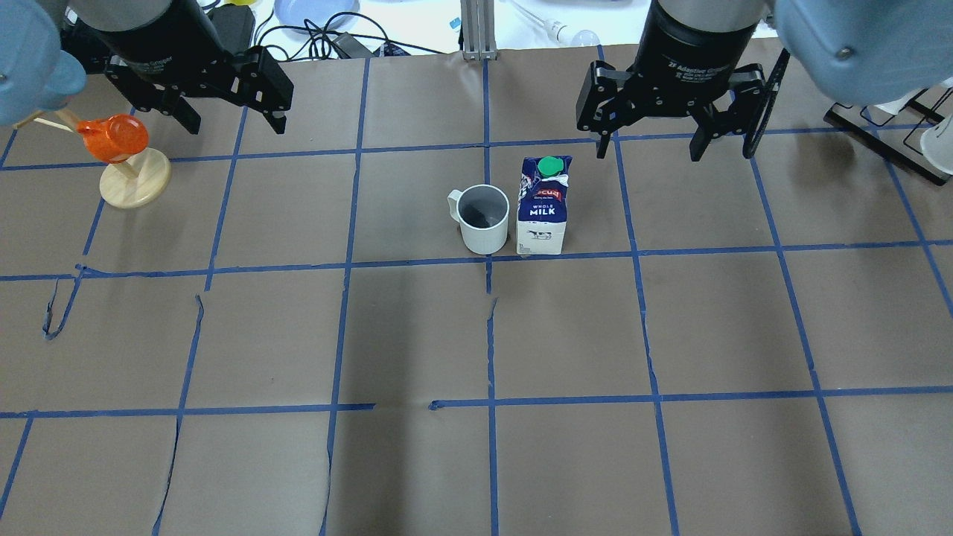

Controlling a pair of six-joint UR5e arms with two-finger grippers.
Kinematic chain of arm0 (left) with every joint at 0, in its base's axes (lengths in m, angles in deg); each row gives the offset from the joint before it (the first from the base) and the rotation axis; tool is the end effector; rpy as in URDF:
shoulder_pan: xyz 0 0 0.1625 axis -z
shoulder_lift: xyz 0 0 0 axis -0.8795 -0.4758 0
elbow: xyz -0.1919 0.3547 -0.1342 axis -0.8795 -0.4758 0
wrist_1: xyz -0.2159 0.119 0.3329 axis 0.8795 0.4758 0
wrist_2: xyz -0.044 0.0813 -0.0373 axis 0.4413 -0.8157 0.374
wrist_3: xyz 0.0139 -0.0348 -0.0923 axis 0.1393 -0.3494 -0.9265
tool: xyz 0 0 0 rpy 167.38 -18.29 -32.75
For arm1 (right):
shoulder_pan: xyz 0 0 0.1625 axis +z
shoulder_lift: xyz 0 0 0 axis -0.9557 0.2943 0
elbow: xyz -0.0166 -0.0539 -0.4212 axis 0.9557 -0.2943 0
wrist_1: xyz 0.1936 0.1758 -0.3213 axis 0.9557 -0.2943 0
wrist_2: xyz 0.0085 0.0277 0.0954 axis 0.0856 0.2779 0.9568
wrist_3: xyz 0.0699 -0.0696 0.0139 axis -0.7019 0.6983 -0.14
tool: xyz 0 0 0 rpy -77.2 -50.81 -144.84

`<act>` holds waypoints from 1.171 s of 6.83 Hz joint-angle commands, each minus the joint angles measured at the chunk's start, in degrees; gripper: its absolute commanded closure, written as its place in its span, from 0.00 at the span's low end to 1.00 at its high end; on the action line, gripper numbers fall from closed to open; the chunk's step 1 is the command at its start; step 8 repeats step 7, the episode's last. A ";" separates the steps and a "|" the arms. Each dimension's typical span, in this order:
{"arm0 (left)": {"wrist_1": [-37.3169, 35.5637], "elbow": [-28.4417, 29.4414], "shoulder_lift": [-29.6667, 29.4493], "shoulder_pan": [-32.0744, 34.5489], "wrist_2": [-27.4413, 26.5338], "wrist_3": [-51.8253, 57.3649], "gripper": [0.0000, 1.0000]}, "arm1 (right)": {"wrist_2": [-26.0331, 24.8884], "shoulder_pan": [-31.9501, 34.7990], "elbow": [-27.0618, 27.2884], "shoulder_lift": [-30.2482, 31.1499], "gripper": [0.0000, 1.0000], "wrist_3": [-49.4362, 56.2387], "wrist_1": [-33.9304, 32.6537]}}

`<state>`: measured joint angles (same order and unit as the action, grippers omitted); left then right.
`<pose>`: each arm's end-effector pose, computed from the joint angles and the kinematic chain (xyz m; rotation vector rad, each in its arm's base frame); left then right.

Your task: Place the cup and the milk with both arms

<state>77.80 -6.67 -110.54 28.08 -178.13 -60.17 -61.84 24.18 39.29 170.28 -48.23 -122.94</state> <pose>-0.1292 -0.5185 0.5327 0.0593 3.1212 -0.1892 0.1934 -0.4866 0.5299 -0.1249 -3.1305 0.0253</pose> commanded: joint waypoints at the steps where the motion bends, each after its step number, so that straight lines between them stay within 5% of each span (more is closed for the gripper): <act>1: 0.13 0.35 0.02 -0.29 0.20 0.09 0.00 | -2.27 -4.84 -0.27 0.51 0.00 7.29 -0.84; 8: 0.22 -0.17 0.20 -0.02 0.02 0.00 0.00 | -1.92 -4.33 -0.36 0.60 0.00 7.23 -1.11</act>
